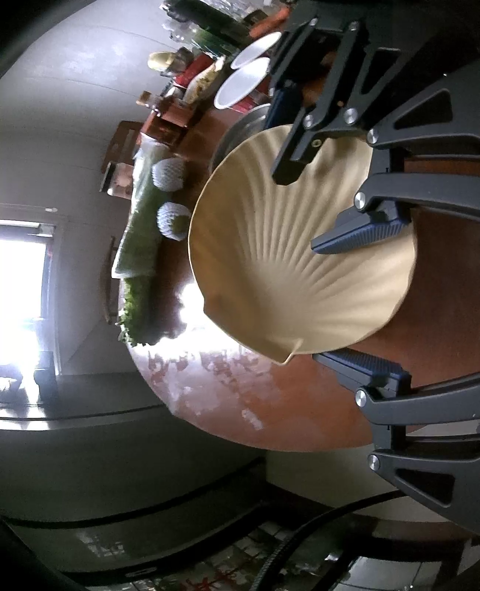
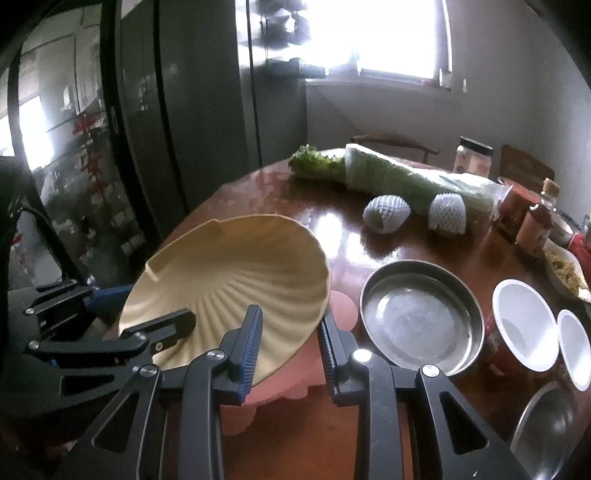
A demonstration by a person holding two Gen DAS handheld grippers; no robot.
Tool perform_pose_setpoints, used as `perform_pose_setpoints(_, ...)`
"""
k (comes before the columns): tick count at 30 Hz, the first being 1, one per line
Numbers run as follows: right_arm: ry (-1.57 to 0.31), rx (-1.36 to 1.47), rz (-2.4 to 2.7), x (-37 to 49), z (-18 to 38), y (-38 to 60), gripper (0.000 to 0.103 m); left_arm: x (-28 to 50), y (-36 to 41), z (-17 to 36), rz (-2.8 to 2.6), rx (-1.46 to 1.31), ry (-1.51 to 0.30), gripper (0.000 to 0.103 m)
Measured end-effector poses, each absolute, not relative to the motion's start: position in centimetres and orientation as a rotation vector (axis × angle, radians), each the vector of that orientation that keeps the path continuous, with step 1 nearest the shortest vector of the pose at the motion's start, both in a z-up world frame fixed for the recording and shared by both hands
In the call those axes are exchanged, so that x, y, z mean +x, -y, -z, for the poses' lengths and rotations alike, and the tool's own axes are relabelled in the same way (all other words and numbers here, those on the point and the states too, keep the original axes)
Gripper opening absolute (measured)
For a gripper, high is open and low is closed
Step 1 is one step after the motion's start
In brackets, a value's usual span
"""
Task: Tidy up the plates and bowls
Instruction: 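Carry the shell plate with the right gripper and lower it onto the pink plate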
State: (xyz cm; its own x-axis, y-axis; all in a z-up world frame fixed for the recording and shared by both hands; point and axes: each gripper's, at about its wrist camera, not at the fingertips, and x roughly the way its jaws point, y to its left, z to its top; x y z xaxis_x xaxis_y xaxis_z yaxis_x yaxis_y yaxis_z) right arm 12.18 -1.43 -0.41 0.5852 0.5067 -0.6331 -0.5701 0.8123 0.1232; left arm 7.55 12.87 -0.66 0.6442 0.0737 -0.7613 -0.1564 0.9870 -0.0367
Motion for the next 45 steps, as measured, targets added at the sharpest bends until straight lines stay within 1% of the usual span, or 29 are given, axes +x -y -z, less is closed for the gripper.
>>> perform_pose_setpoints(17, -0.745, -0.178, -0.634, 14.7, 3.1, -0.2, 0.031, 8.0, -11.8, 3.0, -0.171, -0.047, -0.921, 0.051)
perform_pose_setpoints(33, -0.743, -0.201, -0.63, 15.0, 3.7, -0.9, 0.032, 6.7, -11.6, 2.4, -0.147, -0.049, -0.9, 0.051)
perform_pose_setpoints(40, -0.75, -0.202, -0.622, 15.1, 3.6, -1.1, 0.035, 6.1, -11.4, 2.3, -0.13, -0.055, -0.897, 0.051)
perform_pose_setpoints(45, -0.756, -0.19, -0.62, 15.0, 3.7, -0.8, 0.035, 5.6, -11.7, 1.9, -0.131, -0.059, -0.885, 0.051)
